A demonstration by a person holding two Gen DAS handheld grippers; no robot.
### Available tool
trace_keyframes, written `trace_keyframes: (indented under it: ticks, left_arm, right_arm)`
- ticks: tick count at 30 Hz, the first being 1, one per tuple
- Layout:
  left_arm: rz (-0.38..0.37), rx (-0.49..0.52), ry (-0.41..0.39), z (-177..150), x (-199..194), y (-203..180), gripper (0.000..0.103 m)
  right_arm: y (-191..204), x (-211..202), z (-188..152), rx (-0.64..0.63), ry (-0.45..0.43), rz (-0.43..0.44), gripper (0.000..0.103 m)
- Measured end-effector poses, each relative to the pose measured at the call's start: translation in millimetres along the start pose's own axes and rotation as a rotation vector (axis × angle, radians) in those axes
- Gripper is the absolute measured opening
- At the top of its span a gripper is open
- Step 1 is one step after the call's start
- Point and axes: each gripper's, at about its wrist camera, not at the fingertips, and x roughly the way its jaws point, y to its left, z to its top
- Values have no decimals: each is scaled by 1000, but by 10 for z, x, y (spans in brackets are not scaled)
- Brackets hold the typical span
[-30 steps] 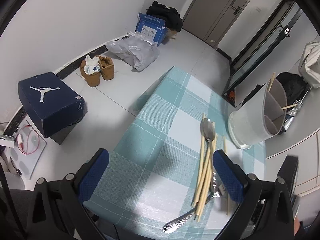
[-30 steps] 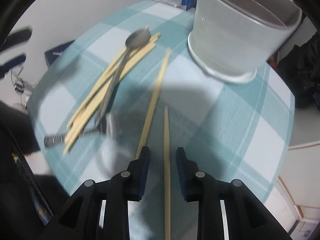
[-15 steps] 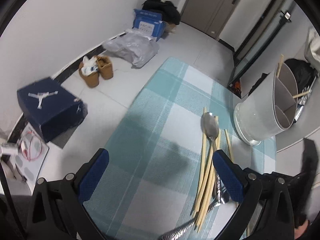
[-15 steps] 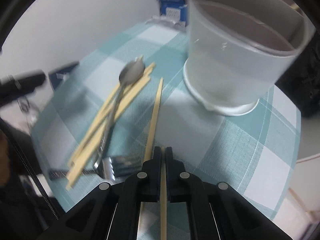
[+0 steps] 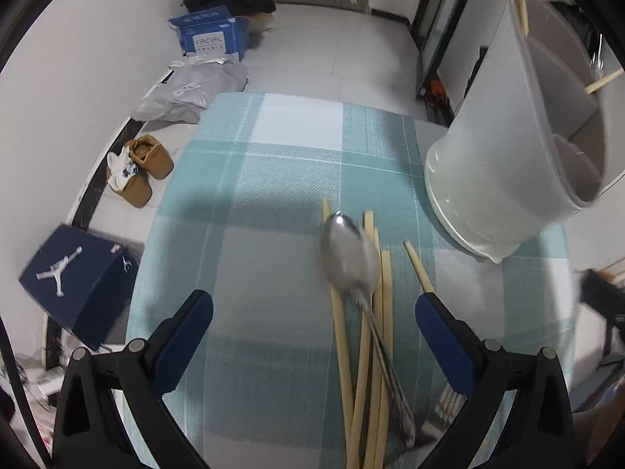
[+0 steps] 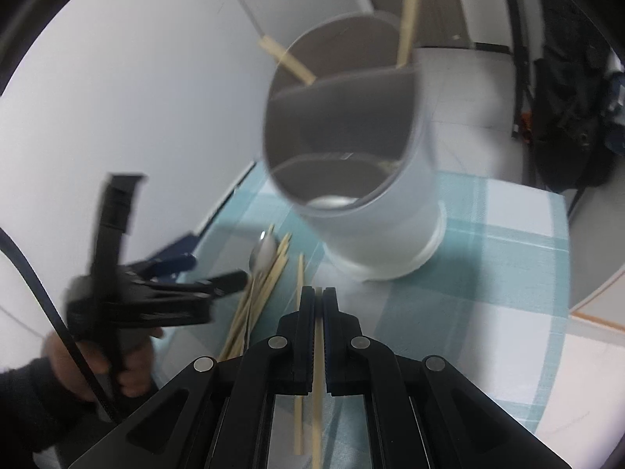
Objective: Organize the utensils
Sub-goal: 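Close the left tool on the metal spoon while the right tool carries its chopstick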
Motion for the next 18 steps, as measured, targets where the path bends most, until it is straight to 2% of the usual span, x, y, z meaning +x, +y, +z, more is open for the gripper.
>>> trace_keyframes:
  ticks: [5, 7, 9, 11, 16, 18]
  left_arm:
    - [-6, -11, 30, 79, 55, 2, 98]
    - [8, 1, 46, 93, 73, -25, 90]
    - [4, 10, 82, 110, 130, -66, 72]
    - [8, 18, 112, 109, 166, -97, 66]
    - [-7, -20, 111, 149, 166, -121, 60]
    - [3, -15, 104, 174, 164, -142, 42]
  right_arm:
    - [-112, -167, -8, 71, -47, 9, 3]
    - [-123, -171, 10, 82, -64, 10, 3]
    - [-137, -166, 100, 88, -69, 12, 3]
    - [-157, -182, 119, 97, -84, 10, 3]
    - [-146, -181, 90, 117, -100, 7, 3]
    - [-122, -195, 93, 115, -111, 5, 3]
